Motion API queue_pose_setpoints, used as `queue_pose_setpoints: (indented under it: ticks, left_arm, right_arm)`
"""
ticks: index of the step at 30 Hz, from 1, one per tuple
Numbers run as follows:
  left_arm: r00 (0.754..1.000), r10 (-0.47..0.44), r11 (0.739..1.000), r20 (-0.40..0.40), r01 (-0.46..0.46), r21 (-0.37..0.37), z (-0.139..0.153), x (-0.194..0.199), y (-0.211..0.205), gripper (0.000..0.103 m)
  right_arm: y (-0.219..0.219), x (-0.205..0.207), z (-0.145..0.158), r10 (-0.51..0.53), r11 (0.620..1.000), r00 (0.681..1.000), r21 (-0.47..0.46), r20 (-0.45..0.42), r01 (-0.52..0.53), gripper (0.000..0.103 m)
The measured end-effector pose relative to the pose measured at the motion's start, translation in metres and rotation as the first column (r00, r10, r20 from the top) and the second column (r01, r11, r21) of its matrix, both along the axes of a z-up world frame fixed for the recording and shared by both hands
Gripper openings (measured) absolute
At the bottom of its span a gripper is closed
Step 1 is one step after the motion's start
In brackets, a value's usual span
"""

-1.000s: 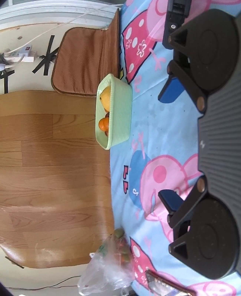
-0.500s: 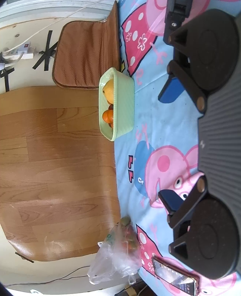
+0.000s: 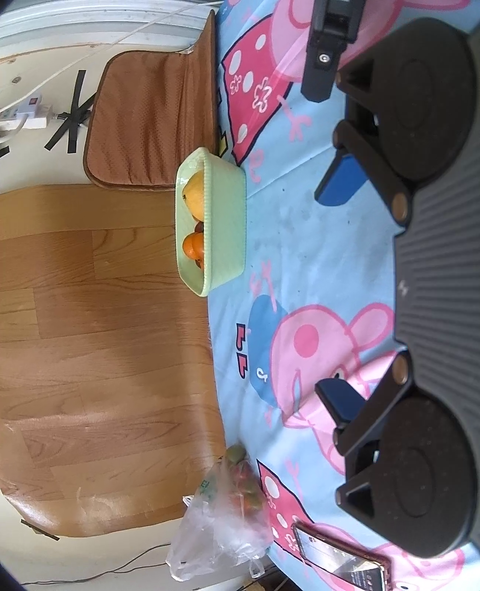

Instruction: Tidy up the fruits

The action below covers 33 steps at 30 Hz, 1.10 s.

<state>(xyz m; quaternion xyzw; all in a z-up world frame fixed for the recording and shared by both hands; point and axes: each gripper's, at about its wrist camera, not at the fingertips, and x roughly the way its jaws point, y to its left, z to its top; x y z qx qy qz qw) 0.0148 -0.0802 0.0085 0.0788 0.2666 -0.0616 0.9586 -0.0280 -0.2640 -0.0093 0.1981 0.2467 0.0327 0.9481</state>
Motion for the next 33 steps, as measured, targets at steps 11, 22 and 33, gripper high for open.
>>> queue_pose_setpoints:
  ticks: [11, 22, 33]
  left_arm:
    - [0.999, 0.001, 1.000, -0.032, -0.001, 0.001, -0.0048, 0.0043, 0.0011, 0.103]
    - [0.999, -0.013, 1.000, -0.050, 0.012, -0.005, -0.0063, 0.0059, -0.0001, 0.103]
    - [0.998, -0.044, 0.998, -0.035, 0.042, -0.038, -0.0038, 0.0049, 0.0014, 0.103]
  right_arm:
    - [-0.0004, 0.0004, 0.0000, 0.001, 1.000, 1.000, 0.001, 0.000, -0.001, 0.068]
    - [-0.0005, 0.0001, 0.0000, 0.001, 1.000, 1.000, 0.001, 0.000, -0.001, 0.068]
    - [-0.0002, -0.0002, 0.0002, 0.001, 1.000, 1.000, 0.001, 0.001, -0.001, 0.069]
